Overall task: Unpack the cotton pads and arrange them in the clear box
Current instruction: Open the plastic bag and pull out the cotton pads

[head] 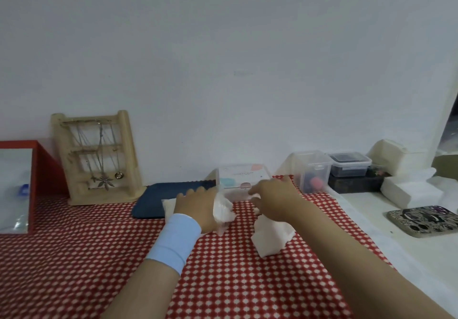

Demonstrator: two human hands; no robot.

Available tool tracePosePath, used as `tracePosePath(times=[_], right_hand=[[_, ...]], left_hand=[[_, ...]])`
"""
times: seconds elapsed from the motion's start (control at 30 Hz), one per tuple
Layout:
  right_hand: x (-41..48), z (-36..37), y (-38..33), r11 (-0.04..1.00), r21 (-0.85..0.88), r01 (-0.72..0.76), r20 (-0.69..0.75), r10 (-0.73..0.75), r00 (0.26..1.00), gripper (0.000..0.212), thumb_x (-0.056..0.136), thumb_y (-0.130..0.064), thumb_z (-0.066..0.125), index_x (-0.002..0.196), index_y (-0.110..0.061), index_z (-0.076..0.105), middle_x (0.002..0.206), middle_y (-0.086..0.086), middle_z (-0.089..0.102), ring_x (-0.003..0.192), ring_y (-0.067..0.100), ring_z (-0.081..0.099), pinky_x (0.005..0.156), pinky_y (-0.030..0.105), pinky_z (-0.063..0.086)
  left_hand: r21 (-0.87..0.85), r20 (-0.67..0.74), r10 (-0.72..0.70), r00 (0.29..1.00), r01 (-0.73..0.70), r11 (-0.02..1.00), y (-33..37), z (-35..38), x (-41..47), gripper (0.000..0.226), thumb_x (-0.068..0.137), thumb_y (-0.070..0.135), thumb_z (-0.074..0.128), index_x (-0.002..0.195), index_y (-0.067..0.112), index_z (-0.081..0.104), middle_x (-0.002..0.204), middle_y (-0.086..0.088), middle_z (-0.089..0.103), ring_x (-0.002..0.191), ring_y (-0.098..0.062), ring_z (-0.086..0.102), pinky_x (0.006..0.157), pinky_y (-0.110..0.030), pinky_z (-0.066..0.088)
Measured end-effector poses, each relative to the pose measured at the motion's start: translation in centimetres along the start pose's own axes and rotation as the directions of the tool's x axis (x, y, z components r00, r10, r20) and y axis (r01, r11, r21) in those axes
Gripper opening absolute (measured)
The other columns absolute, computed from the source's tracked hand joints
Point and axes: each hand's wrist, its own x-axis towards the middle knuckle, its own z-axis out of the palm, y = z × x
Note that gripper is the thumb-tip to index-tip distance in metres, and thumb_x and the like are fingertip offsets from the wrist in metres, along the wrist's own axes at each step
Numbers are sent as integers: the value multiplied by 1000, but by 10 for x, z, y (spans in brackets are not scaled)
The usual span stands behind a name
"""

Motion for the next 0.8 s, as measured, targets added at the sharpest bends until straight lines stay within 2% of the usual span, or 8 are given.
tracePosePath(times=[0.1,0.17,0.23,0.33,0.43,0.5,0.63,0.8], right_hand=[[6,-14,-18,993,78,87,-196,-70,978,34,103,-32,45,131,-34,64,135,-6,64,119,17,58,106,41,40],[10,-18,-36,959,251,134,-192,-86,978,35,100,-22,49,131,-29,64,134,-5,64,119,17,59,103,37,46],[13,-15,-52,910,379,169,-226,-86,970,41,97,-14,50,136,-25,60,139,-3,59,123,19,56,102,36,47],[21,-8,-72,894,372,251,-230,-173,958,45,100,-20,46,144,-24,53,144,-2,57,126,23,54,105,41,44],[25,-6,-83,934,276,227,-22,-230,973,45,104,-34,46,148,-30,48,145,-1,57,129,23,53,112,39,36],[27,-5,-88,955,197,222,47,-235,971,45,101,-34,50,146,-34,49,146,-4,56,132,20,51,115,39,27],[30,-8,-90,932,295,210,49,-235,971,64,91,-22,51,153,-32,37,154,-5,45,140,21,40,119,44,23],[39,-2,-99,792,592,151,-84,-125,989,36,103,-42,47,136,-31,57,125,-7,67,115,14,61,102,37,48]], left_hand=[[-31,-2,105,994,-105,994,-16,-8,3,92,68,60,77,146,39,33,137,5,55,121,-23,53,102,-42,44],[-198,74,167,983,-150,969,-28,-18,-1,113,58,63,83,152,45,22,142,10,52,126,-20,52,106,-42,45],[-378,87,192,978,-146,914,-40,-26,-8,112,70,55,83,157,44,13,153,9,42,139,-20,43,113,-38,39],[-642,-5,14,1000,-14,767,-60,-22,-11,68,101,32,54,161,28,22,165,-1,28,149,-21,31,117,-33,29],[-546,-9,-258,966,211,810,-77,-3,-4,48,104,25,37,150,11,41,152,-13,46,132,-28,50,108,-35,42],[-536,76,-289,954,283,795,-81,6,-5,51,106,36,36,147,8,47,144,-12,54,125,-26,55,102,-34,45],[-698,-33,-209,977,127,705,-77,3,-5,46,98,36,58,139,16,54,136,-2,60,120,-19,57,97,-31,46],[-828,-236,-193,952,-93,553,-73,-8,-10,22,93,22,68,112,33,64,120,14,63,115,-8,58,80,-14,42]])
